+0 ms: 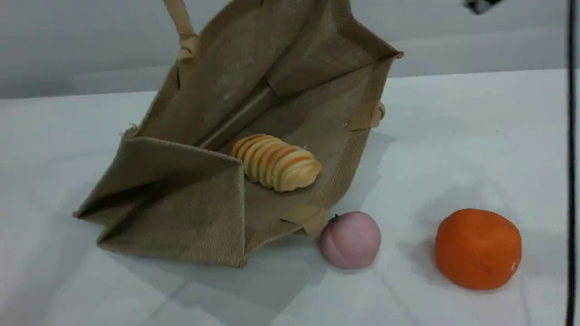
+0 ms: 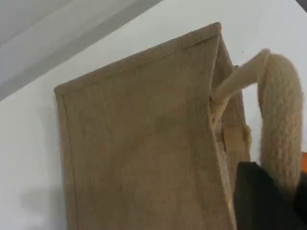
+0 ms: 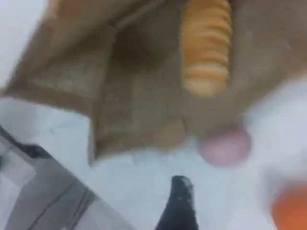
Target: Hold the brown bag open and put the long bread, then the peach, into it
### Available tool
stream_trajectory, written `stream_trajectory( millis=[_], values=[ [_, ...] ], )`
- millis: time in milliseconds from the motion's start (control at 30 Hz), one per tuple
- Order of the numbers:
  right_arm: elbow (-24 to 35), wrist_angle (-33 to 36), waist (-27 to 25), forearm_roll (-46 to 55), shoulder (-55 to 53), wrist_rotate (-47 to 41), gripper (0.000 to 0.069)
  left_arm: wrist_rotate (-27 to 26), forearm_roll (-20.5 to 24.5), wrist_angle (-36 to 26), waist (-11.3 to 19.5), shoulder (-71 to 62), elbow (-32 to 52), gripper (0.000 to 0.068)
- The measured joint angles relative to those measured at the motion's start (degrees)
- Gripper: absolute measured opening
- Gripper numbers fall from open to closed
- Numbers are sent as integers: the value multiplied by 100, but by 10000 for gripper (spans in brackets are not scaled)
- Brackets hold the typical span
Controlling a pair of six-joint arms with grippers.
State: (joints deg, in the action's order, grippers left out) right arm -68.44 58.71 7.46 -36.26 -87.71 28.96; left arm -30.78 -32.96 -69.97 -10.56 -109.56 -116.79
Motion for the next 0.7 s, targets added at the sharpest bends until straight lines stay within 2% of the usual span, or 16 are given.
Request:
stream_trajectory(
  millis=[167, 267, 467, 700],
  values=[
    [129, 499, 222, 894, 89, -1144, 551, 0, 0, 0, 6, 0, 0, 88],
    [349, 469, 559, 1197, 83, -1415, 551, 0, 61, 0, 6, 7, 0, 88],
    [786, -481, 1179, 1362, -121, -1485, 551, 0, 210, 6, 6, 7, 0, 88],
    [874, -1178, 1429, 1367, -838, -1545, 551, -5, 178, 6, 6, 7, 0, 88]
  ],
)
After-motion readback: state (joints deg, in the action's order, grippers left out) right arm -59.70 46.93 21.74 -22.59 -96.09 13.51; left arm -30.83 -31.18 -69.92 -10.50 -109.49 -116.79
